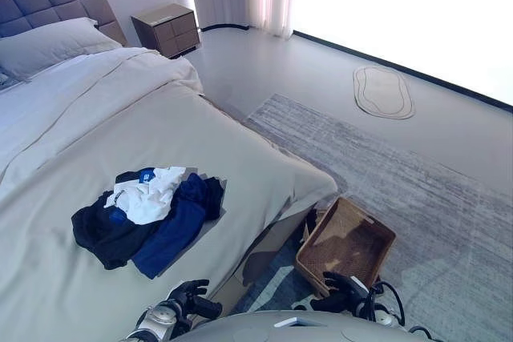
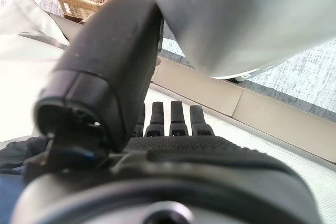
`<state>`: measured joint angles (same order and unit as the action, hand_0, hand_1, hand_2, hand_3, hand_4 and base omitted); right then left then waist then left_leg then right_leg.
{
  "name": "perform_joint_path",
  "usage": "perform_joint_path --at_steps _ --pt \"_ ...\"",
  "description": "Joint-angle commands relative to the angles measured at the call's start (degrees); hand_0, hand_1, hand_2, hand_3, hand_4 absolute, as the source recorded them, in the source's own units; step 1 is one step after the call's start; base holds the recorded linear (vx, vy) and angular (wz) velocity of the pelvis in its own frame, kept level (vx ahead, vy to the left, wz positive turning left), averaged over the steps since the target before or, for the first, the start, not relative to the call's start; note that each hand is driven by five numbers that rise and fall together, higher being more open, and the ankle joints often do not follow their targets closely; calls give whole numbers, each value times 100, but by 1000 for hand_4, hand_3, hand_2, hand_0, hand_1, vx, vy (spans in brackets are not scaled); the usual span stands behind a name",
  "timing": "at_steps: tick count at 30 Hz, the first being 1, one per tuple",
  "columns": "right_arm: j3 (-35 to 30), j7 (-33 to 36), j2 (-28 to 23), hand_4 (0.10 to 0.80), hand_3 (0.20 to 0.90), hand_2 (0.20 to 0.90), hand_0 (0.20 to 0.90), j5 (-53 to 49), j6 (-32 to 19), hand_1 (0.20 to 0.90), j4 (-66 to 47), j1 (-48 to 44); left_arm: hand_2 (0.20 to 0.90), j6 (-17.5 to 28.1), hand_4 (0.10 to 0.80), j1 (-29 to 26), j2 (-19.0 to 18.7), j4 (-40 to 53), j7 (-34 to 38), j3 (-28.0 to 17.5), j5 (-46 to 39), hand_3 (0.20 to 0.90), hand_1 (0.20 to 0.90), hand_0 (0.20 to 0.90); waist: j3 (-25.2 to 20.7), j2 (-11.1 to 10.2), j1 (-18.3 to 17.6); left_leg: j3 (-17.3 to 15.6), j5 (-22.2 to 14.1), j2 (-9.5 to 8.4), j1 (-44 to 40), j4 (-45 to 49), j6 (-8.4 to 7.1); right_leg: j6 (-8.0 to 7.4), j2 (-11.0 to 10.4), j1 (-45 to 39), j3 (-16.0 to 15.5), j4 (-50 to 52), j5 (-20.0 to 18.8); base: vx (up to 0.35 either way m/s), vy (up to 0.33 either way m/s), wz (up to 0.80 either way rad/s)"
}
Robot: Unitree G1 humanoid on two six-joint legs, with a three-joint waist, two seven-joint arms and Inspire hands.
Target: Pick up the clothes from the bed and place them into the basket
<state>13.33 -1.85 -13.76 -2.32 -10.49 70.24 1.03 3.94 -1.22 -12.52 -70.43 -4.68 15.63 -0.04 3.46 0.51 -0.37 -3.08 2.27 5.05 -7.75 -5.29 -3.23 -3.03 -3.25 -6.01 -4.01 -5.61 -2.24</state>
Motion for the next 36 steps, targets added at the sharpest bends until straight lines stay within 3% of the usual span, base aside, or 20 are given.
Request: perform_joint_path --at_steps 1,11,19,22,25,28,30,32,34,35,36 --pt "60 -21 145 800 900 900 900 -173 -136 900 -133 -346 900 17 800 -197 -59 -297 196 36 163 900 900 900 122 -268 30 6 -455 -458 -114 35 349 -147 -61 -121 -124 173 73 0 0 0" --pt "86 49 176 800 900 900 900 -314 -79 900 -66 -358 900 104 800 -217 -42 -303 294 93 300 900 900 900 127 -260 57 40 -465 -461 -111 75 375 -121 -65 -105 -154 286 140 2 0 1" --pt "-1149 130 197 800 900 900 900 -3138 79 900 -62 -511 900 169 800 -72 3 -382 354 51 231 900 900 900 65 -230 58 21 -525 -477 -253 76 383 -101 -43 -231 -120 288 169 63 15 0" --pt "-1671 -51 262 800 900 900 900 -4772 486 900 -622 -697 900 278 800 29 25 -416 407 72 197 900 900 900 61 -217 99 26 -550 -481 -287 109 380 -70 -39 -265 -96 314 191 92 30 0" --pt "-1665 -205 466 800 900 900 900 -6293 633 900 -1634 -908 900 544 800 134 94 -427 607 216 181 900 900 900 83 -229 190 77 -546 -497 -267 134 392 -32 -42 -262 -99 340 199 65 38 -3" --pt "-1372 -500 695 800 900 900 900 -6880 216 900 -2743 -1027 900 656 800 181 125 -333 729 378 -36 900 900 900 125 -238 313 176 -504 -515 -195 140 393 -17 -80 -236 -201 368 207 11 76 6" --pt "-1002 -591 743 800 900 900 900 -6378 15 900 -3528 -1197 900 544 800 212 130 -131 787 537 -83 900 900 900 186 -249 456 314 -467 -548 -120 134 402 -12 -122 -211 -314 369 199 2 91 24" --pt "-628 -519 560 800 900 900 900 -5154 -399 900 -4000 -1402 900 496 800 224 90 -27 801 567 -120 900 900 900 229 -278 587 428 -426 -581 -49 139 398 -11 -158 -191 -407 367 191 26 74 30" --pt "-330 185 201 800 900 900 900 -3133 -828 900 -4512 -1741 900 450 800 286 19 162 814 548 -201 900 900 900 277 -315 730 598 -387 -622 40 166 394 -13 -207 -163 -530 404 208 40 90 42" --pt "-268 427 69 800 900 900 900 -2648 -921 900 -4594 -1873 900 426 800 301 -1 214 810 543 -220 900 900 900 292 -328 775 641 -380 -631 78 186 392 -12 -224 -148 -570 425 218 11 102 56" --pt "-124 963 -396 800 900 900 900 -1246 -921 900 -4694 -2352 900 454 800 337 -42 308 831 530 -206 900 900 900 378 -347 932 771 -380 -651 194 290 387 -6 -276 -114 -691 524 266 -11 110 64"
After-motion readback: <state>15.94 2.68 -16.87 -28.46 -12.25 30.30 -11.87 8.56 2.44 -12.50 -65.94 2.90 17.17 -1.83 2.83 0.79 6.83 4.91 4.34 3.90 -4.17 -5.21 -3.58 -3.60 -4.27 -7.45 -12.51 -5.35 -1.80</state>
